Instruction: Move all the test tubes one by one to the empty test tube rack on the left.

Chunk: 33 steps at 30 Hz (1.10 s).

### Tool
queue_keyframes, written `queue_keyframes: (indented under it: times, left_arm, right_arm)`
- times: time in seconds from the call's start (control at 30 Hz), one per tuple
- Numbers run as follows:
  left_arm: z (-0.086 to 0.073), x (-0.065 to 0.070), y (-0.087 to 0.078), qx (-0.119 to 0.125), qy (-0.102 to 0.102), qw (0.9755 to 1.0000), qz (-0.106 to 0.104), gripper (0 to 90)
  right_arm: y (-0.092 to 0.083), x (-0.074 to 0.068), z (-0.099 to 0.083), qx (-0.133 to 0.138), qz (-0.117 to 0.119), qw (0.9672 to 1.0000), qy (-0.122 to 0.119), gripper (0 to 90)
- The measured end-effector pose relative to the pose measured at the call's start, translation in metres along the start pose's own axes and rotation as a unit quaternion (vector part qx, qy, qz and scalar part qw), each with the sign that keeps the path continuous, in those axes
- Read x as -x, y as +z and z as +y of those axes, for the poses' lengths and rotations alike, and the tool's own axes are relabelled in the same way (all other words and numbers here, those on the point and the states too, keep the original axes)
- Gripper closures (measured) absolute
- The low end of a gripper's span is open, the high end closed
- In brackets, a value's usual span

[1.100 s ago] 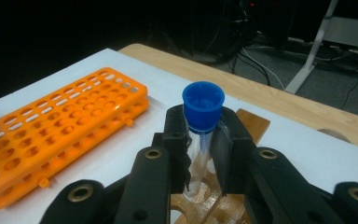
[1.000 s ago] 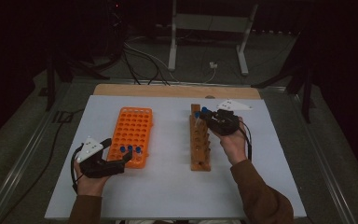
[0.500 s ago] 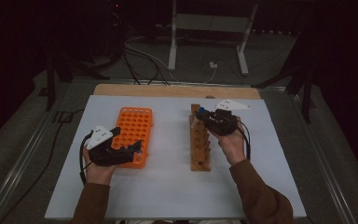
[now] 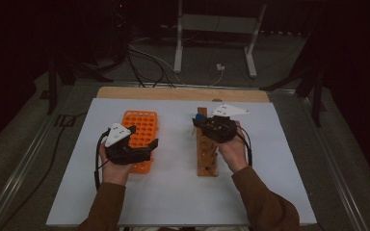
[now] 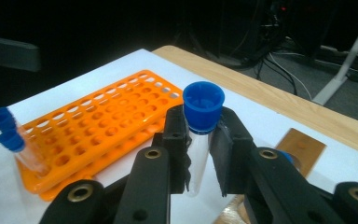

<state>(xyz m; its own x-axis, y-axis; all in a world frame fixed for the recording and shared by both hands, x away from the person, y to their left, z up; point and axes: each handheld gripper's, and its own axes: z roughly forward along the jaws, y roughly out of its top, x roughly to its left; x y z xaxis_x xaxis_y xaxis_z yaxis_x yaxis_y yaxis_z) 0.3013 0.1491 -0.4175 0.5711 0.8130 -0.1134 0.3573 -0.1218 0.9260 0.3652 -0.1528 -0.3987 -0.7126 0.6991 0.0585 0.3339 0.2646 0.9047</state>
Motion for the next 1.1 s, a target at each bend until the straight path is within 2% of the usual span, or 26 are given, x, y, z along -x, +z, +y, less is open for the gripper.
queue_keyframes:
  times: [0.3, 0.47, 0.8, 1.1]
  left_arm:
    - [0.001, 0.005, 0.01, -0.01, 0.001, 0.9999, -0.006, 8.0]
    - [0.004, 0.009, 0.014, -0.013, 0.006, 0.9999, -0.009, 8.1]
    - [0.01, 0.019, 0.024, -0.022, 0.023, 0.9994, -0.014, 9.3]
    - [0.011, 0.027, 0.033, -0.029, 0.032, 0.999, -0.014, 13.4]
  right_arm:
    - [0.006, -0.013, 0.005, -0.004, 0.022, 0.9997, -0.003, 76.7]
    - [0.01, -0.022, 0.01, -0.008, 0.032, 0.9994, -0.014, 76.6]
    - [0.018, -0.035, 0.012, -0.014, 0.049, 0.9985, -0.019, 76.6]
    - [0.019, -0.042, 0.015, -0.015, 0.067, 0.9975, -0.013, 76.6]
